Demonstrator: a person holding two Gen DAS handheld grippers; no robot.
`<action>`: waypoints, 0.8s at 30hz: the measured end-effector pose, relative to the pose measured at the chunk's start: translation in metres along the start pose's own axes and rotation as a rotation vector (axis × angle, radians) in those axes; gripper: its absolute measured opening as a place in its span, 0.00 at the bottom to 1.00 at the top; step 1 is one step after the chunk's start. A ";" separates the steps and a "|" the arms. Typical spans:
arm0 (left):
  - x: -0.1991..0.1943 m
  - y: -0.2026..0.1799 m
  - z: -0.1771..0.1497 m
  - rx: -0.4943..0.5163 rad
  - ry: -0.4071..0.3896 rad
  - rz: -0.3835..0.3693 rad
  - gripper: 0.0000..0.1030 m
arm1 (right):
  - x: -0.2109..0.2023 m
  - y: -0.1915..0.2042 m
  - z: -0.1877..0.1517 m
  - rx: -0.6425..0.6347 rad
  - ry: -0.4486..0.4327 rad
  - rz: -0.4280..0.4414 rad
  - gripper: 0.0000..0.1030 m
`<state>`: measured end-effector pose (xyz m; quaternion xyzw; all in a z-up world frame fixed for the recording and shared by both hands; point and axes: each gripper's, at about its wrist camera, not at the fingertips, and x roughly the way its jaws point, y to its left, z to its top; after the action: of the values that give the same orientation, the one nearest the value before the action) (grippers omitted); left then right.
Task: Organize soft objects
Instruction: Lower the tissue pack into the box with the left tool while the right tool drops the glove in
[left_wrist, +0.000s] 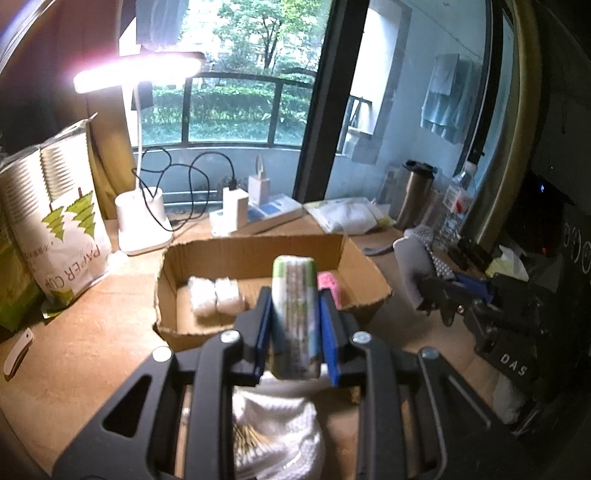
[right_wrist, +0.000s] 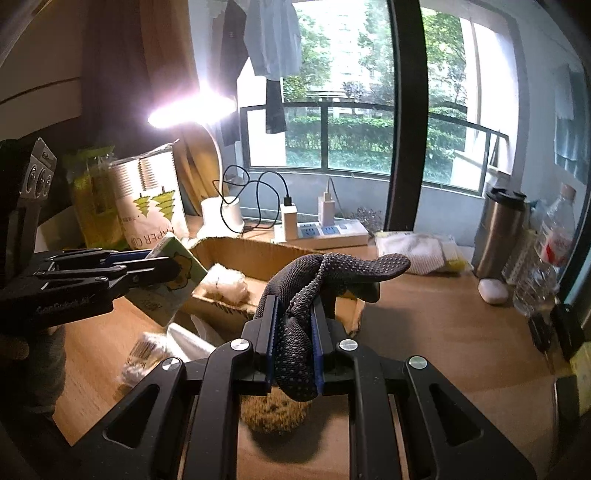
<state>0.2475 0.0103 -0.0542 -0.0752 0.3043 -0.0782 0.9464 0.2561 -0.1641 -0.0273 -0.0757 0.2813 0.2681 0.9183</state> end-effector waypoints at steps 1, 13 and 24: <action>0.001 0.001 0.001 -0.002 -0.004 0.000 0.25 | 0.001 0.000 0.002 -0.002 -0.002 0.004 0.16; 0.031 0.009 0.012 -0.063 -0.012 0.003 0.25 | 0.030 -0.018 0.021 0.051 -0.017 0.081 0.16; 0.073 0.008 0.013 -0.074 0.045 -0.003 0.25 | 0.077 -0.040 0.019 0.123 0.062 0.136 0.16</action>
<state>0.3146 0.0049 -0.0863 -0.1087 0.3278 -0.0700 0.9359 0.3403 -0.1576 -0.0544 -0.0081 0.3302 0.3094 0.8917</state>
